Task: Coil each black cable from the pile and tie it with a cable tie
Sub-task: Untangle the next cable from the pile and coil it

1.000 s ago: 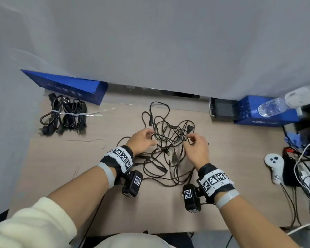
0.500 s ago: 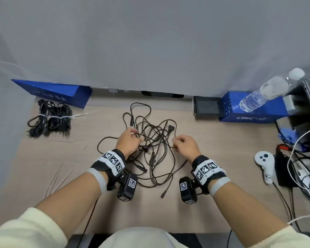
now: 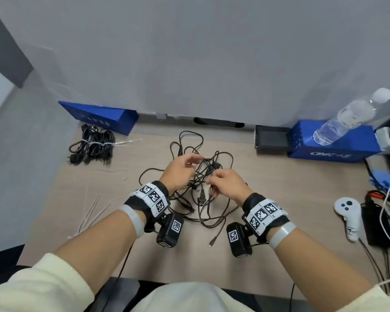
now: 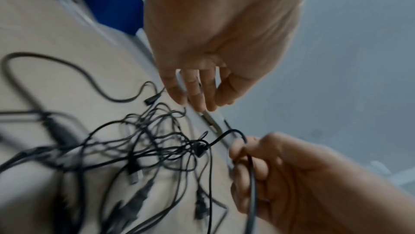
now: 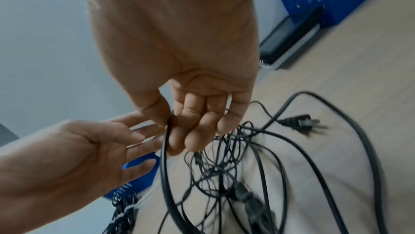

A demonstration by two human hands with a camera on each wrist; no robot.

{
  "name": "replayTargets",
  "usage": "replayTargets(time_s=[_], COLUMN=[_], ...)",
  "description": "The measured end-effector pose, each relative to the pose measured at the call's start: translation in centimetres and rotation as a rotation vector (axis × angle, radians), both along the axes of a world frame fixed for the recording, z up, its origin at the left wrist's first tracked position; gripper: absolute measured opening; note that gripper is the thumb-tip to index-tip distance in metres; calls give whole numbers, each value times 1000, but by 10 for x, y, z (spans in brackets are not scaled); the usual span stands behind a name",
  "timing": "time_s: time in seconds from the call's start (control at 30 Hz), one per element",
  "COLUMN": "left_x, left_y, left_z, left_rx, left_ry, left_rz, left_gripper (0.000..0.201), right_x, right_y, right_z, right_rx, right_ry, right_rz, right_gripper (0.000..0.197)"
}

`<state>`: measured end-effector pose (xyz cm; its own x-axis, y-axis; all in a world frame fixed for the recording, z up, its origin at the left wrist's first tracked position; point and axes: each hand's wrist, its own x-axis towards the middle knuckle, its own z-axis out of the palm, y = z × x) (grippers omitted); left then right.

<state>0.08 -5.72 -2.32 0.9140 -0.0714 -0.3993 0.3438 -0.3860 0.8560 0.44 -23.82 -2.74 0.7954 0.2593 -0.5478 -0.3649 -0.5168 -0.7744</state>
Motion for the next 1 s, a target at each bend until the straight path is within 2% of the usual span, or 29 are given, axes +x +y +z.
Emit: replayTargets(time_s=[0.1, 0.17, 0.2, 0.27, 0.33, 0.4, 0.5, 0.6, 0.7, 0.83, 1.0], left_x=[12, 12, 15, 16, 13, 13, 14, 12, 1, -13, -26], left_y=[-3, -2, -3, 0, 8, 10, 8, 10, 26, 51, 66], left_z=[20, 26, 23, 21, 20, 24, 42, 60, 64, 62, 86], left_rx=[32, 107, 145, 155, 129, 142, 98, 26, 18, -283, -447], left_ry=[-103, -165, -139, -84, -68, -137, -299, -297, -289, -113, 19], left_rz=[-203, -366, -378, -323, -302, -299, -318, -387, -345, -162, -52], left_gripper=[57, 44, 32, 13, 7, 3, 13, 20, 26, 25, 35], right_x=[-9, -25, -25, -29, -36, -41, -49, -53, -53, -55, -49], right_y=[-4, 2, 0, 0, -1, -4, 0, 8, 15, 22, 57], right_z=[30, 53, 58, 70, 76, 79, 79, 78, 81, 87, 92], right_rx=[73, 127, 147, 137, 131, 117, 69, 67, 87, 119, 144], right_ry=[-51, -90, -102, -176, -254, -324, -376, -388, -406, -419, -410], right_rz=[56, 35, 33, -29, -153, -227, -268, -364, -447, -422, -259], right_gripper=[13, 12, 13, 17, 22, 25, 30, 27, 26, 26, 30])
